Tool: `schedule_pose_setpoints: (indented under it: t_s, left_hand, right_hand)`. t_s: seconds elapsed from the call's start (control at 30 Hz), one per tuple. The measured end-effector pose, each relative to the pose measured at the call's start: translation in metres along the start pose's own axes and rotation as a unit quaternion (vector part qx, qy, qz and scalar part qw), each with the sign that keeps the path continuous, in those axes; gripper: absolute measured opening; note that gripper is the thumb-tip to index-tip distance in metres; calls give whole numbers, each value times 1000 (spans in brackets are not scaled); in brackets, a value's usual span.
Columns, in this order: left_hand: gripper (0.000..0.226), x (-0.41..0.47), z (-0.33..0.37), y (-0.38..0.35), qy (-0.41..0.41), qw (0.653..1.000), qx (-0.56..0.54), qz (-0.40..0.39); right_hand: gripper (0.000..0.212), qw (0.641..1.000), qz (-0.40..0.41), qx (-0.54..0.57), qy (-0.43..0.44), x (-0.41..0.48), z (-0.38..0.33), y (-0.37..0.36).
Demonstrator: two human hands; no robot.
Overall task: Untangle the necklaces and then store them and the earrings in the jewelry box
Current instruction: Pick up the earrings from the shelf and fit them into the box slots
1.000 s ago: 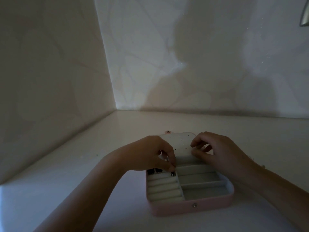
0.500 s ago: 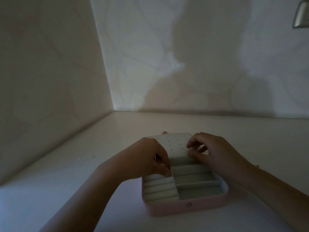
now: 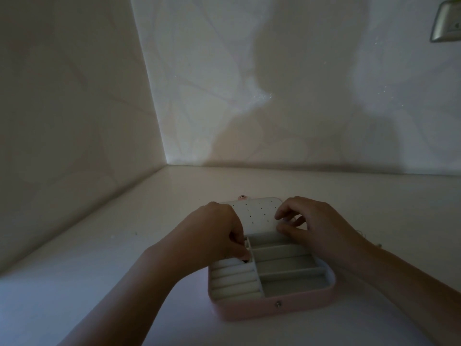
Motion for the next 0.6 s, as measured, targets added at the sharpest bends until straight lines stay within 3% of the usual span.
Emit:
schedule_pose_setpoints:
  t_s: [0.27, 0.6]
  left_hand:
    - [18, 0, 0, -4, 21, 999, -20, 23]
    - [29, -4, -12, -1, 49, 995, -80, 29]
  right_hand:
    - [13, 1000, 0, -5, 3, 0, 1, 0]
    - [13, 1000, -5, 9, -14, 0, -2, 1]
Point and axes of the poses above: each hand's wrist, its own x-axis towards the middle knuckle, its own y-axis out of the back of the hand, z = x × y, the point moved 3 cm from there along x, towards the middle knuckle, and after that the axes turned 13 degrees about -y, right-handed, at the moved point
